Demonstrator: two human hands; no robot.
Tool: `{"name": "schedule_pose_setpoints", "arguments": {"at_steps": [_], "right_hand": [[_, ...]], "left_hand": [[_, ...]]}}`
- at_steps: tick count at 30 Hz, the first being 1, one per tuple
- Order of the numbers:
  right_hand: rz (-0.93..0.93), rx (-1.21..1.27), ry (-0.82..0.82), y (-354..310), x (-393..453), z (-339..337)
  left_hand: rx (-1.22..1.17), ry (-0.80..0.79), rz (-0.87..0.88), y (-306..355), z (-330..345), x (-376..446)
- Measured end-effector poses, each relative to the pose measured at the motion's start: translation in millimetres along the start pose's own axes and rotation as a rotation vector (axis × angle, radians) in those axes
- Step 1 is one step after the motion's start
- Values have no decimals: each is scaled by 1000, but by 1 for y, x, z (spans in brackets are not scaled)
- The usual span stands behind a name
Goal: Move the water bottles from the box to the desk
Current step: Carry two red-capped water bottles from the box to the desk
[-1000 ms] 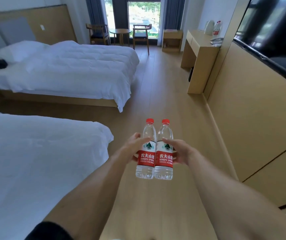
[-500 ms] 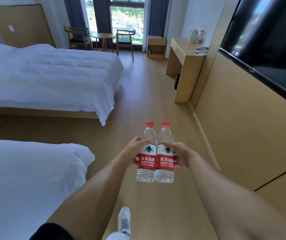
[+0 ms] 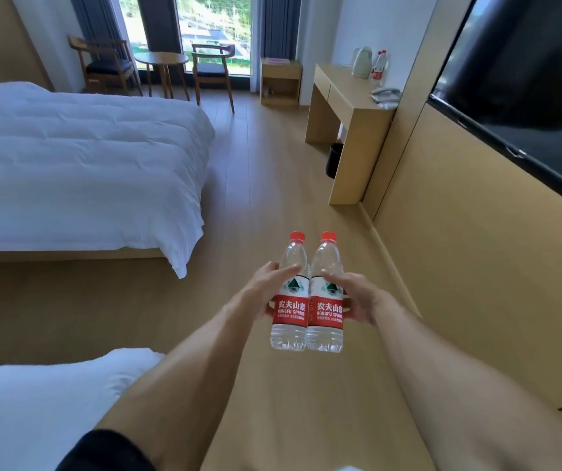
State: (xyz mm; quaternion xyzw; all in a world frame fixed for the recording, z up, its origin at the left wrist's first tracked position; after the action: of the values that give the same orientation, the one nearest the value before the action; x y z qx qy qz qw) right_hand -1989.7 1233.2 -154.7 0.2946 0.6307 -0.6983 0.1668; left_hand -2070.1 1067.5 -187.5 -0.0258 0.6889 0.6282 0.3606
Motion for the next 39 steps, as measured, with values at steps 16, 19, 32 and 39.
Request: {"name": "schedule_pose_setpoints", "arguments": {"at_steps": [16,19,32,39], "right_hand": [[37,31,-116,-136,219,-7],[57,33,-129,-177,266,-16],[72,-2,-158,-299,413,-46],[63,1,-88,-356,499,-50]], "left_hand": [[35,119,56,122,-62,192],[54,155,55,159,-70,239],[79,215,33,269,-93,391],[75,156,21,312,-119,486]]}}
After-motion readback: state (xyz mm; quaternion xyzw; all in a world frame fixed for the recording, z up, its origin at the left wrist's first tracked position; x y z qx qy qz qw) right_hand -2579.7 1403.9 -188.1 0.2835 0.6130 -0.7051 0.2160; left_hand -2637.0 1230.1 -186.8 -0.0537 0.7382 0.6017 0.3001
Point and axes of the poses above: each hand's wrist, its own x-axis towards the middle knuckle, its own z-axis out of the palm, y = z × x, the point moved 4 cm from there along x, towards the middle knuckle
